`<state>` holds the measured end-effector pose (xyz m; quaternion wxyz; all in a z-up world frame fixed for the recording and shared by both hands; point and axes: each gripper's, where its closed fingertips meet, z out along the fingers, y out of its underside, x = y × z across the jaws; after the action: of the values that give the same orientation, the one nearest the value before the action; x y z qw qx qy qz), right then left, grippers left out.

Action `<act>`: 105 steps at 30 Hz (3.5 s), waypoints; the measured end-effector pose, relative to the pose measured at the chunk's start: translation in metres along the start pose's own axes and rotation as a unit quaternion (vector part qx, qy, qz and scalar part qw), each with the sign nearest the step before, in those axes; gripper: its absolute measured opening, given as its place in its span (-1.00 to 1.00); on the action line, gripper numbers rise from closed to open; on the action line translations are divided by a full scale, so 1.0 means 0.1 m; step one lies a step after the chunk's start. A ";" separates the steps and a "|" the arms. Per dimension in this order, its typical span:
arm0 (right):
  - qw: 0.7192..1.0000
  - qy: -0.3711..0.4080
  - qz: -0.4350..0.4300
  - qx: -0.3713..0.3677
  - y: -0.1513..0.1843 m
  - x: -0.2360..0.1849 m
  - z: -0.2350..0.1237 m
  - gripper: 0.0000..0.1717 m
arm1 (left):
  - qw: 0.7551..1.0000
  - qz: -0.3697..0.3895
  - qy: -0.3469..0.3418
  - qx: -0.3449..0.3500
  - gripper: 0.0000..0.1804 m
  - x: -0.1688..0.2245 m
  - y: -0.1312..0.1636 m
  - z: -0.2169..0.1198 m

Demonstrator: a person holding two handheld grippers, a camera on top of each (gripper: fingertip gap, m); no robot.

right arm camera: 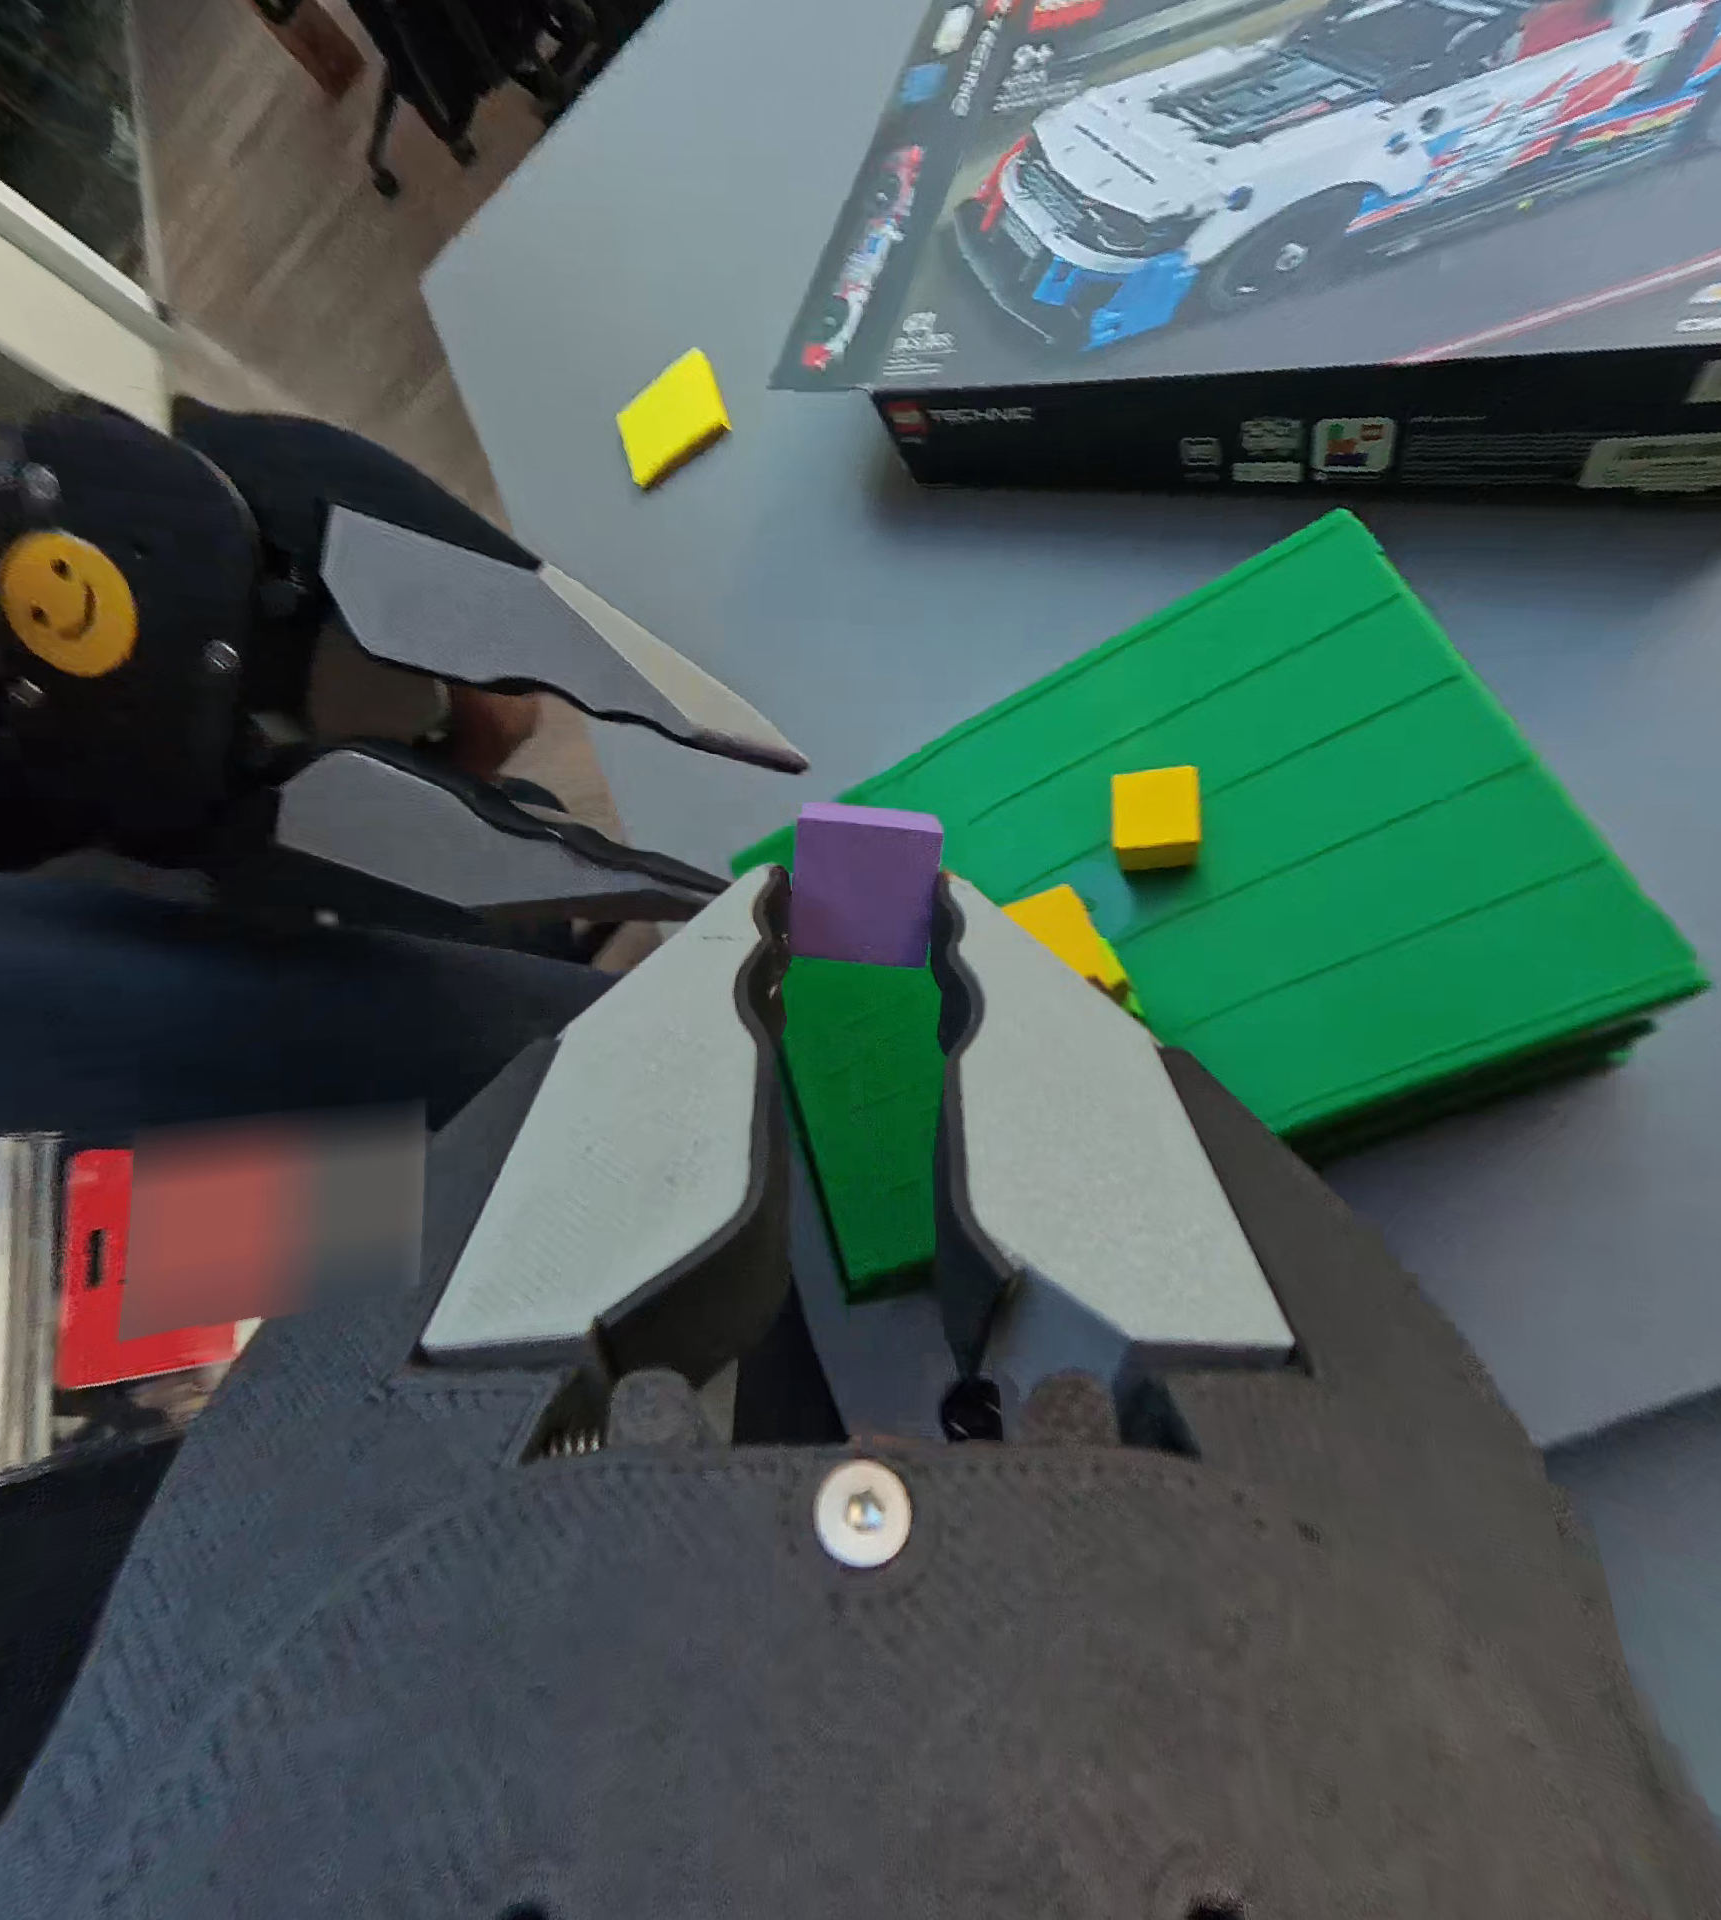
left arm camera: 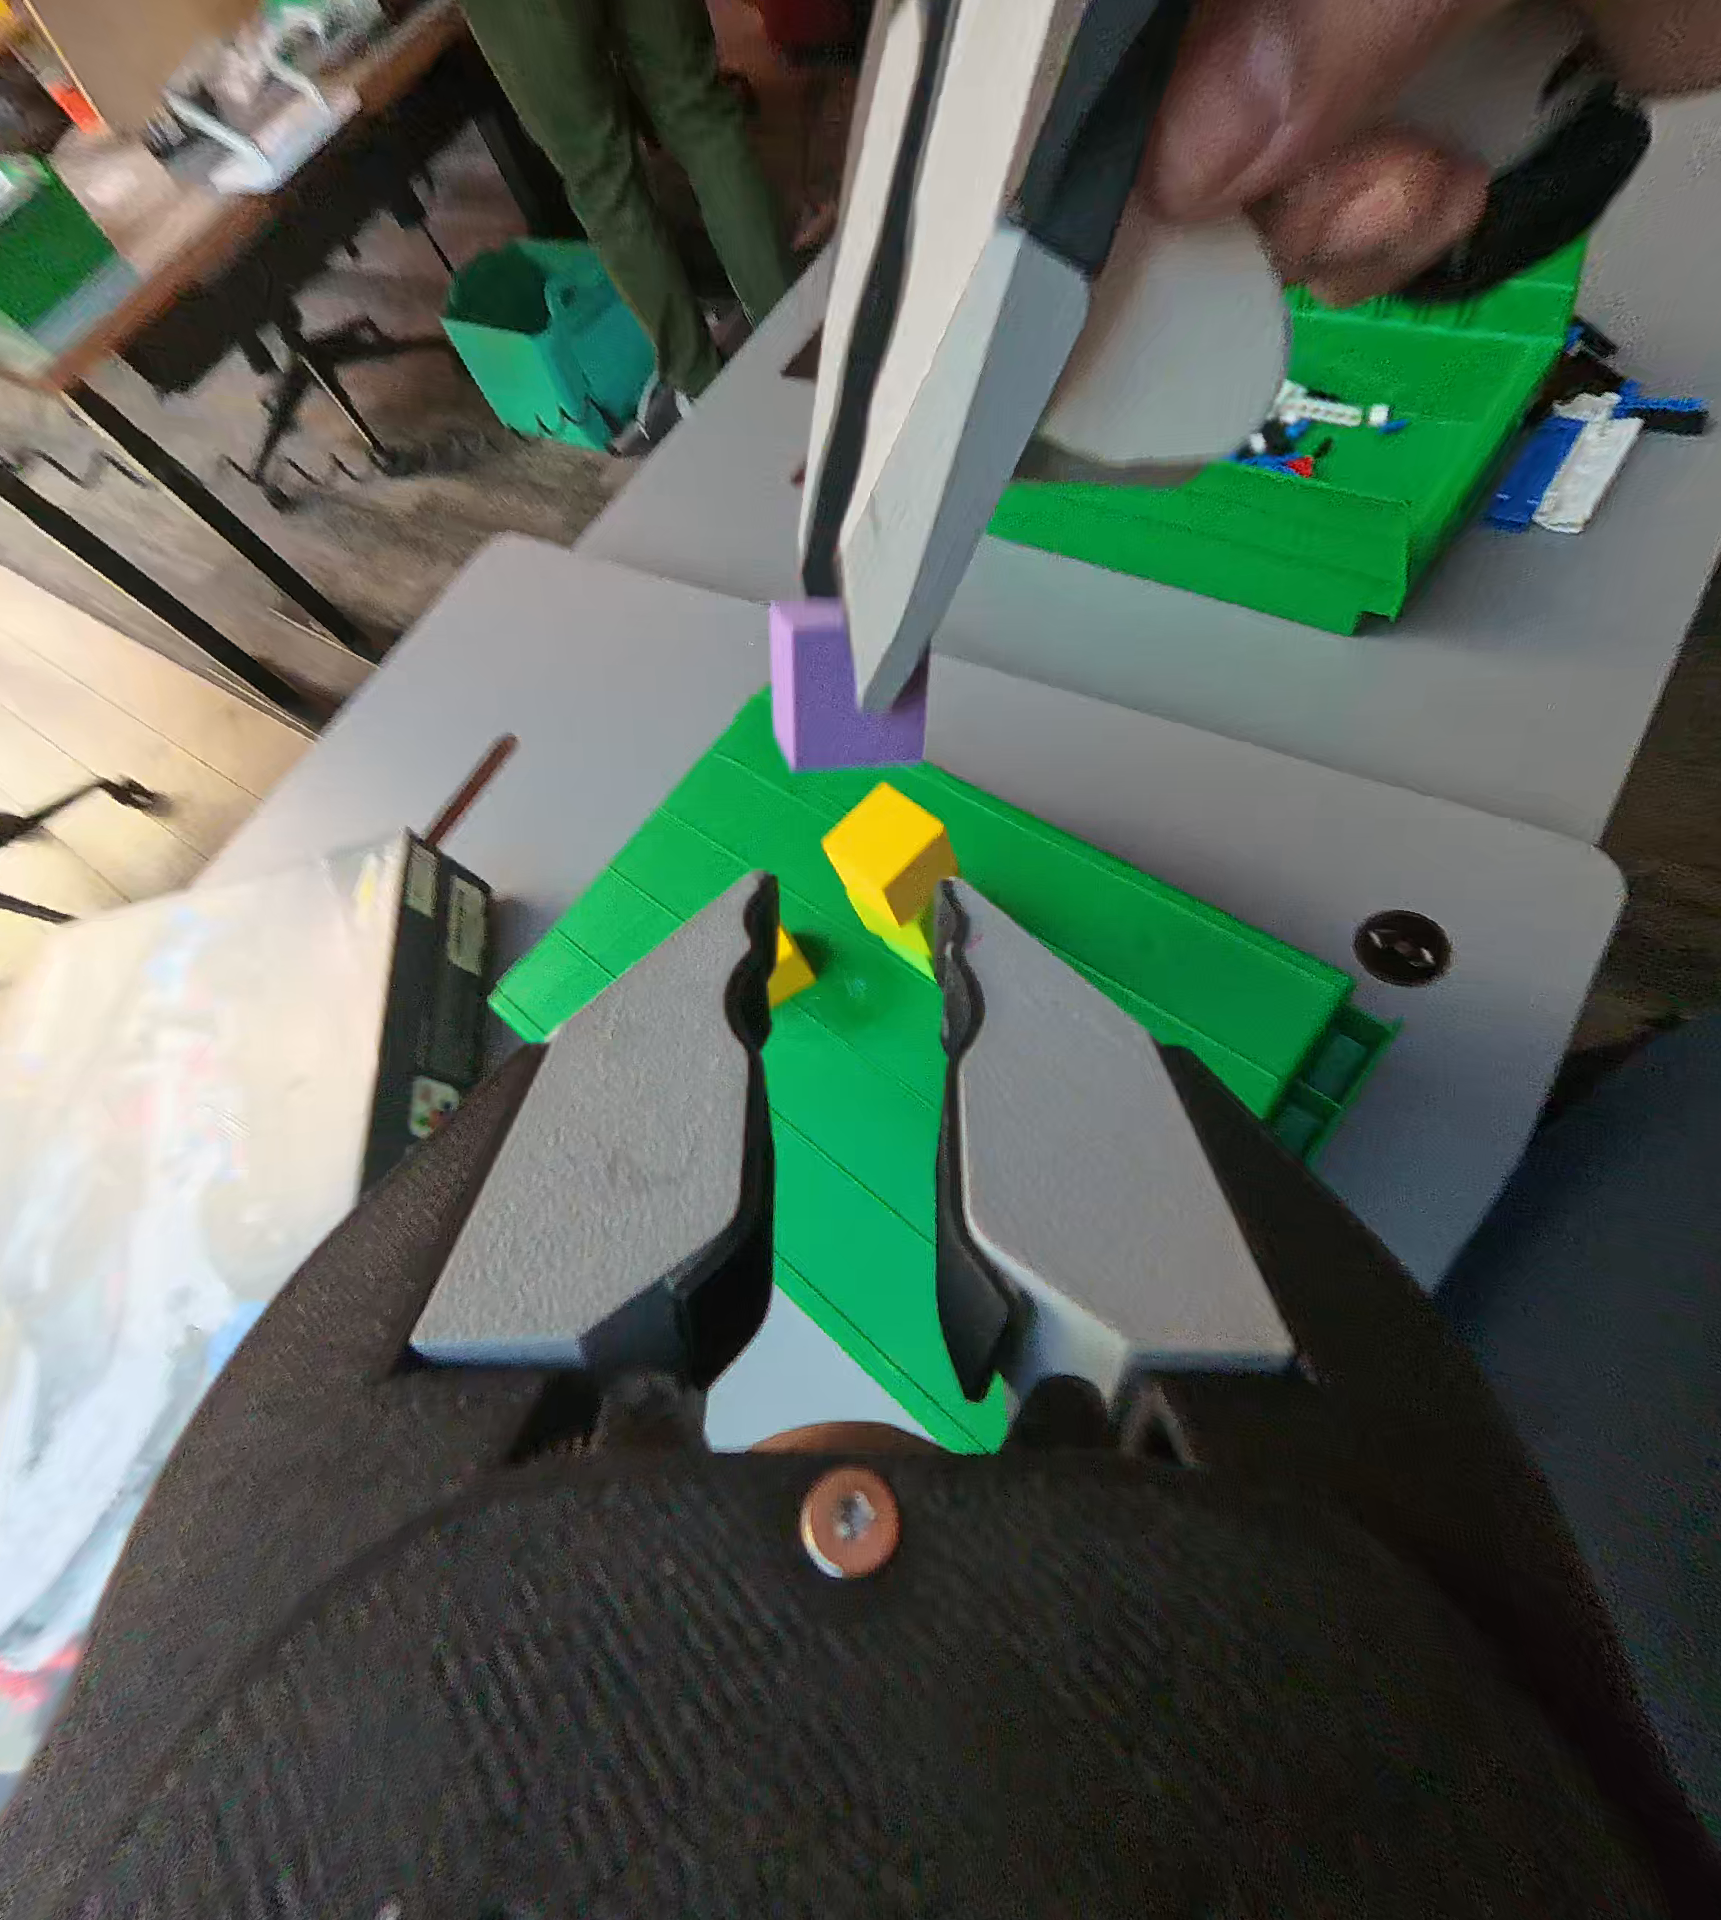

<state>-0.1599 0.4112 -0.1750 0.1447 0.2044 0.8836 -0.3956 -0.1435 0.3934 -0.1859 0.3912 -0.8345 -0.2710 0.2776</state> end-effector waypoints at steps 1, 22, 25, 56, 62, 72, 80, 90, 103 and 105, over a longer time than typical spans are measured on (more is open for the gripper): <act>0.999 0.026 -0.017 -0.030 0.06 0.08 0.00 -0.71 | 1.000 -0.019 0.011 -0.016 -0.65 0.00 0.11 0.01; 0.954 0.105 -0.165 -0.225 0.30 0.40 0.35 -0.71 | 0.953 -0.241 -0.016 -0.183 -0.70 0.03 2.26 -0.28; 0.950 0.111 -0.170 -0.237 0.30 0.41 0.32 -0.71 | 0.953 -0.237 -0.014 -0.187 -0.70 0.06 2.27 -0.28; 0.992 0.114 -0.026 -0.044 0.48 0.45 -0.33 -0.52 | 0.974 -0.159 0.028 -0.158 -0.51 -0.38 0.86 0.80; 0.991 0.134 0.009 -0.024 0.71 0.56 -0.57 -0.56 | 0.970 -0.132 0.047 -0.197 -0.69 -0.30 0.97 1.10; 0.995 0.021 0.066 0.070 0.32 0.21 -0.56 -0.57 | 0.997 -0.012 -0.051 -0.060 -0.70 -0.62 0.39 0.48; 0.981 -0.135 0.067 0.124 -0.43 -0.50 -0.37 -0.41 | 0.990 0.067 -0.072 0.101 -0.69 -0.26 -0.53 -0.25; 0.985 -0.134 0.052 0.097 -0.41 -0.69 -0.13 -0.68 | 0.986 0.097 -0.078 0.114 -0.69 -0.06 -0.59 -0.40; 0.986 0.124 -0.107 0.009 -0.10 0.17 -0.29 -0.69 | 0.988 -0.144 0.046 -0.026 -0.50 0.05 0.21 -0.17; 0.982 0.135 -0.132 -0.017 -0.03 0.24 -0.28 -0.69 | 0.984 -0.167 0.052 -0.045 -0.51 0.08 0.40 -0.21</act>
<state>-0.1852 0.4367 -0.1646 -0.0265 0.1350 0.9209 -0.3647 -0.1145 0.3665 -0.2090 0.4072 -0.8077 -0.3982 0.1523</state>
